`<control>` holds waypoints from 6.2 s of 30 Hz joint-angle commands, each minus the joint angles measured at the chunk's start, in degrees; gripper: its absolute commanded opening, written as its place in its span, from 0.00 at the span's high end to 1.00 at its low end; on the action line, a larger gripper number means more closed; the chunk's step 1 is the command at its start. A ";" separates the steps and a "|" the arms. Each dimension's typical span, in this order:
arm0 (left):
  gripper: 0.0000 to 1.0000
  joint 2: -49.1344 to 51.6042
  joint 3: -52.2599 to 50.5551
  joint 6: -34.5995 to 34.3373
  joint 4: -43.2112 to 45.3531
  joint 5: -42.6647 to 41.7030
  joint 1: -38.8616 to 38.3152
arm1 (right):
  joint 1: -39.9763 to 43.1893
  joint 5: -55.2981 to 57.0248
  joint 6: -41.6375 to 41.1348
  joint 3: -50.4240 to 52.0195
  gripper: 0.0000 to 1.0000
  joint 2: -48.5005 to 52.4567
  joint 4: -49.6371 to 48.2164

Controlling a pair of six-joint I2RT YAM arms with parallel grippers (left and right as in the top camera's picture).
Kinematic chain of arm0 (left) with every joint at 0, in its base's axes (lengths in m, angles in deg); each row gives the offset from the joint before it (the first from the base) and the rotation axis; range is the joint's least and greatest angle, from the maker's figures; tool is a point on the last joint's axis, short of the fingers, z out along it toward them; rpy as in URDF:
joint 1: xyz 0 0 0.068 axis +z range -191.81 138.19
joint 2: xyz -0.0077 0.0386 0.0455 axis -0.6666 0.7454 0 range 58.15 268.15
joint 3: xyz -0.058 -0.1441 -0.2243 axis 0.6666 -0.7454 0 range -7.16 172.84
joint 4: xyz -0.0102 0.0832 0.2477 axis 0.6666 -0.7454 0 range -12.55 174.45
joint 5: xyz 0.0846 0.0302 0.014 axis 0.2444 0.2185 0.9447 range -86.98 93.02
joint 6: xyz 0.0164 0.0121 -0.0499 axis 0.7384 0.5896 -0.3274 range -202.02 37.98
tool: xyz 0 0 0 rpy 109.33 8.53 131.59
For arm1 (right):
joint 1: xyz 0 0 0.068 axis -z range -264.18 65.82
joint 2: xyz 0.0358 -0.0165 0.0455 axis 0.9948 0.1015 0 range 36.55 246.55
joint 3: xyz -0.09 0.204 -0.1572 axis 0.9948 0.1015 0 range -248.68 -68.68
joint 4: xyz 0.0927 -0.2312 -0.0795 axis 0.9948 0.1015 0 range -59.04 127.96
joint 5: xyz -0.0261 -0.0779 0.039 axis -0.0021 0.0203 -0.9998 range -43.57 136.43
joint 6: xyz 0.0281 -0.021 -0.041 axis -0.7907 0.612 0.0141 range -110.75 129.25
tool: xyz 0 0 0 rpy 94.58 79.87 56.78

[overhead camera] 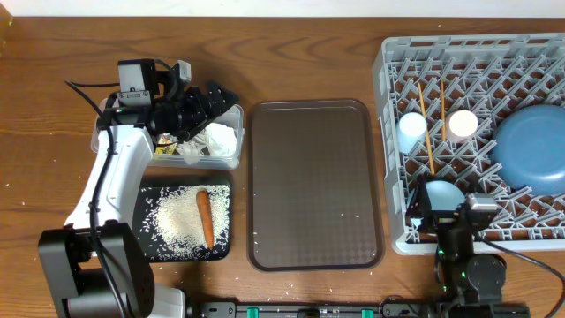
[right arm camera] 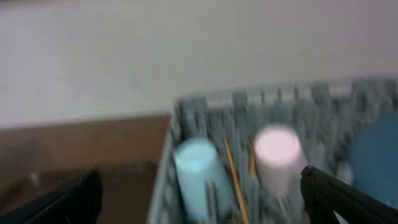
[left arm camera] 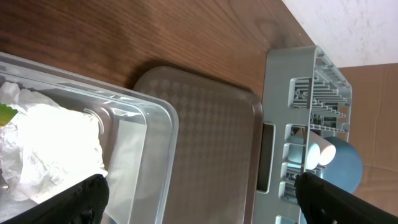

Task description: Sort waste into correct bins and load items into the dishwasher rack

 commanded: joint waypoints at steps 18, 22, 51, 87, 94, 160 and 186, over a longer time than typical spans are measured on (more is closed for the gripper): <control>0.02 -0.15 0.42 0.17 -0.13 -0.70 0.24 | 4.55 -0.52 -0.63 0.59 0.01 -0.35 2.38; 0.02 -0.15 0.42 0.17 -0.15 -0.70 0.24 | 4.55 -0.52 -0.61 0.59 0.01 -0.35 2.40; 0.02 -0.20 0.35 0.17 -0.37 -0.07 -1.01 | 4.55 -0.52 -0.63 0.59 0.01 -0.22 2.38; 0.02 -53.00 -44.33 0.63 33.79 18.82 -11.06 | 4.55 -0.52 -0.61 0.59 0.01 -0.22 2.38; 0.02 -69.85 -62.23 5.29 46.88 18.84 -11.06 | 4.55 -0.52 -0.63 0.59 0.01 -0.22 2.38; 0.02 -93.61 -67.84 23.76 21.51 45.09 -5.81 | 4.55 -0.52 -0.63 0.59 0.01 -0.22 2.38; 0.02 -93.68 -67.84 23.76 21.49 45.07 -5.81 | 4.55 -0.52 -0.61 0.59 0.01 -0.22 2.38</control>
